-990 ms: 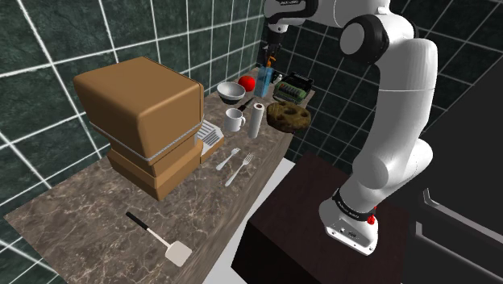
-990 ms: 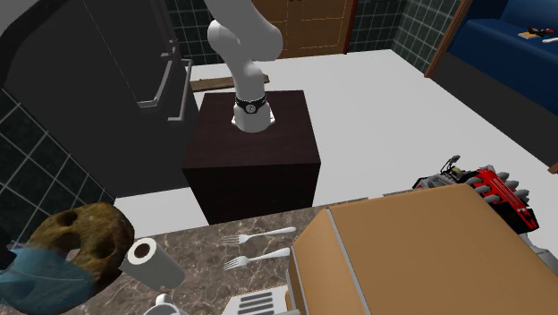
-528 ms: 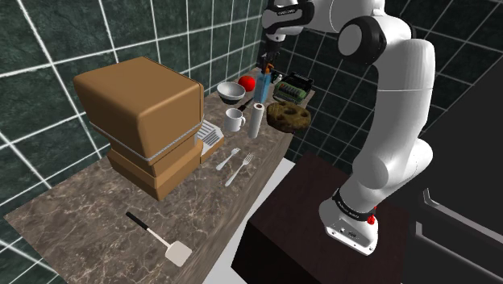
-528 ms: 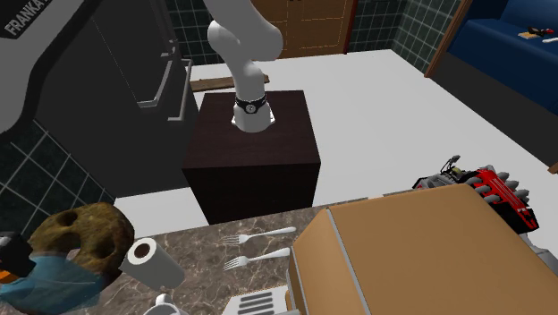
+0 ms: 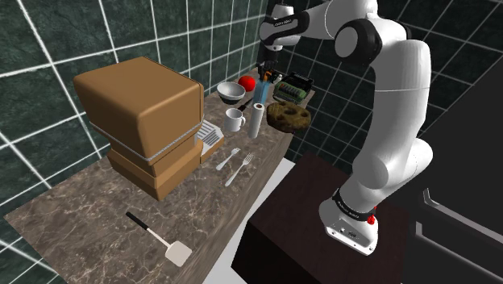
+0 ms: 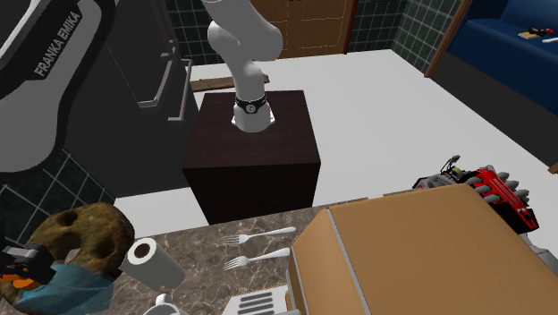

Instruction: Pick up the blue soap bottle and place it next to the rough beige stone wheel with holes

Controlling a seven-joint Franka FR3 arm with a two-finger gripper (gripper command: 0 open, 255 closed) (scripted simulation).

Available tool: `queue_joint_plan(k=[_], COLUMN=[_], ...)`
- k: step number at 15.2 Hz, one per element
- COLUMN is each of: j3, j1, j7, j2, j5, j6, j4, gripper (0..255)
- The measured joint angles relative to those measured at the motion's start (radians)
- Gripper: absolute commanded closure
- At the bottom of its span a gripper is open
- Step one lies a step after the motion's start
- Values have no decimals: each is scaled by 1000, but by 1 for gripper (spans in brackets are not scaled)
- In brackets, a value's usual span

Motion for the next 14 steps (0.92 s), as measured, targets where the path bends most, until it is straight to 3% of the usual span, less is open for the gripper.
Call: queue_joint_plan(k=[14], j3=[3], j1=[0], j7=[0], j2=[84], j5=[4], j6=[144], j4=[-60], gripper=[255])
